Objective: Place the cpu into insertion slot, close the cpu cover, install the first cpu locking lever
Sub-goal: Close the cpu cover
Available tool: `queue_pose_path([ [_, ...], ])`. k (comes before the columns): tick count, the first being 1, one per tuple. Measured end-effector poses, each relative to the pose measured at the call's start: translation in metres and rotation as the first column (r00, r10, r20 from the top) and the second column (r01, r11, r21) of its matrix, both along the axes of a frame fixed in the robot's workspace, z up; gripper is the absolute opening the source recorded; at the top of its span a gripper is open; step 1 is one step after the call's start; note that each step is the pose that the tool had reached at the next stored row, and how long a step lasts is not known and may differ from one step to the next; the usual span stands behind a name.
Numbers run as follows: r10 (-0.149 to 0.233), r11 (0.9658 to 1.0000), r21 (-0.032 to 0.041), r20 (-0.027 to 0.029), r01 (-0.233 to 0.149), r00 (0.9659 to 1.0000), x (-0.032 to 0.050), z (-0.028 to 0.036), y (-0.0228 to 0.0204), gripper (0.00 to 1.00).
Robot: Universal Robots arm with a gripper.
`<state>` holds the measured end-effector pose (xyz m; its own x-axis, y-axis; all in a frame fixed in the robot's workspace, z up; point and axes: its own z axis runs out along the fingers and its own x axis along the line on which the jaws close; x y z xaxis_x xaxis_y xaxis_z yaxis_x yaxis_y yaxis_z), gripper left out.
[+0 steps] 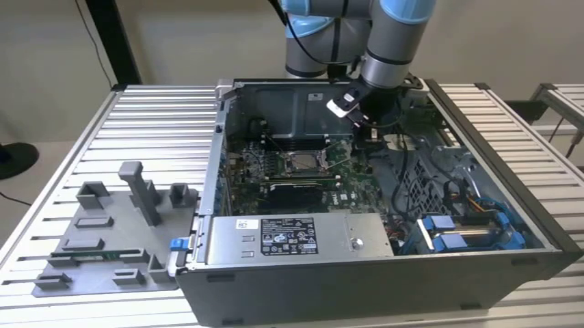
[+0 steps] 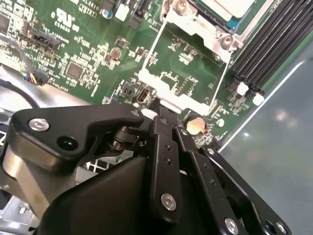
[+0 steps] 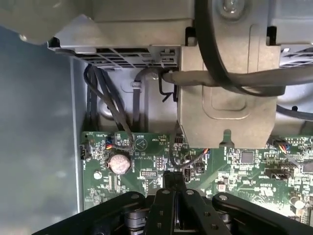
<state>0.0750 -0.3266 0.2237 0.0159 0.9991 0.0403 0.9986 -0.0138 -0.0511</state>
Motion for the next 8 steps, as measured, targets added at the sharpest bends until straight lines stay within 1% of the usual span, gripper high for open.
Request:
queue_pose_path([
  [1,0.0,1.0,0.0008,-0.003,0.0,1.0,0.0,0.0008,-0.0001,0.0],
  [3,0.0,1.0,0.0018,-0.007,0.0,1.0,0.0,0.003,-0.0001,0.0],
  [6,0.0,1.0,0.0025,-0.0097,0.0,1.0,-0.0017,0.007,-0.0002,0.0],
  [8,0.0,1.0,0.0029,-0.0111,0.0,0.9999,-0.0051,0.0083,-0.0001,0.0],
])
